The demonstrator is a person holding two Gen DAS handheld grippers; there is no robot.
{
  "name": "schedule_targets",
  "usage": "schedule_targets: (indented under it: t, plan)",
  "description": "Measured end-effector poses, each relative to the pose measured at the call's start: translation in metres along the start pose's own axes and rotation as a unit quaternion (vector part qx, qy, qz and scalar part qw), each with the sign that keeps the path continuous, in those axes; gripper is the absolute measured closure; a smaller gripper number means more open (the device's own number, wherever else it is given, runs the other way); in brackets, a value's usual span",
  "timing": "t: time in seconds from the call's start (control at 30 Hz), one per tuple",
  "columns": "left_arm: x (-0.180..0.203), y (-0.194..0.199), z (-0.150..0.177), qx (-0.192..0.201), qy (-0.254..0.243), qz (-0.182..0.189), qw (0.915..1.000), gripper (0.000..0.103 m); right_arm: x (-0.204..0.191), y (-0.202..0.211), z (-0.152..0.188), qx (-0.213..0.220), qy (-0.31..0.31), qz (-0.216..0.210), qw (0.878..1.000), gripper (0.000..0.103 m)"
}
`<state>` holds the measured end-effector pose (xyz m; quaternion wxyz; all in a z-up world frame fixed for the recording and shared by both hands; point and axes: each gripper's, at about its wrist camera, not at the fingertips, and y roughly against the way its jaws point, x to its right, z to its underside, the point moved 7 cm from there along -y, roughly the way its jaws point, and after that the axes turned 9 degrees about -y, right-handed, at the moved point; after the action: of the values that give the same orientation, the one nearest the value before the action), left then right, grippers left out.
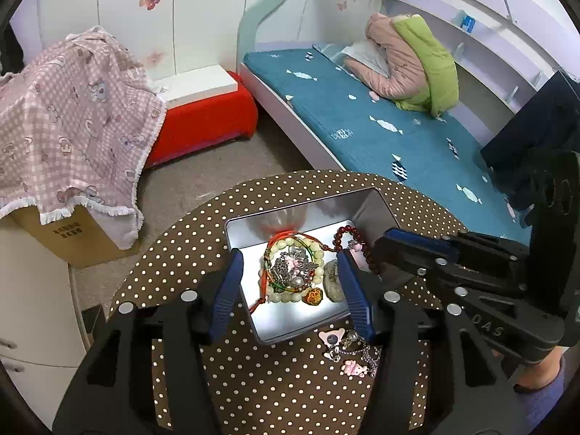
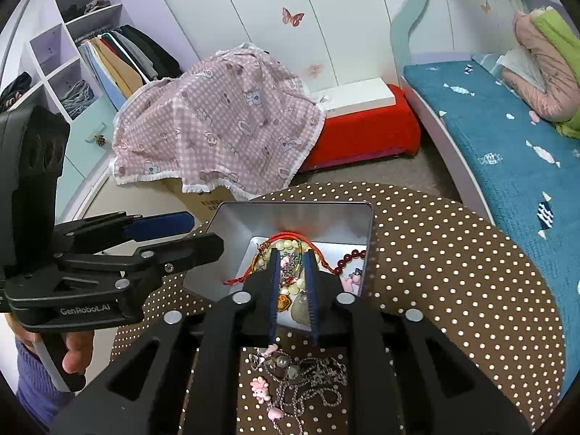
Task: Organize jewelry
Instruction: 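Open both tools in the box and withdraw them to the remaining chains, then grasp a silver pearl chain with the left tool while the right tool grasps another chain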
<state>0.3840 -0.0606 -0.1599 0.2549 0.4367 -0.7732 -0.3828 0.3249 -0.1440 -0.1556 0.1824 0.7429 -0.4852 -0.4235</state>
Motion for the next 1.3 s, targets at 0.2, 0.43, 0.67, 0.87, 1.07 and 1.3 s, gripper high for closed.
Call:
schedule_targets:
  t: [0.2,0.43,0.67,0.87,1.07,1.3]
  plan:
    - [0.011,0.022,0.015,0.026,-0.002,-0.006,0.9996,0.046,-0.004,0.033,0.007,0.025,0.014,0.0,1.0,0.074]
    - [0.038,0.039,0.055,0.06,-0.009,-0.014,0.998,0.046,0.005,0.061,0.04,0.037,0.026,0.01,0.999,0.068]
    - [0.049,0.018,0.095,0.044,0.014,0.011,0.9989,0.046,0.021,0.059,0.07,0.032,0.028,0.035,0.998,0.067]
    - [0.049,-0.005,0.102,0.024,0.029,0.014,0.9992,0.046,0.035,0.052,0.087,0.019,0.015,0.032,0.999,0.065]
    - [0.052,-0.031,0.104,-0.001,0.029,0.021,0.9994,0.056,0.046,0.051,0.094,0.015,0.004,0.029,0.999,0.064]
    - [0.06,-0.045,0.097,-0.001,0.007,0.003,1.0,0.074,0.049,0.048,0.092,0.013,0.001,0.028,1.0,0.063]
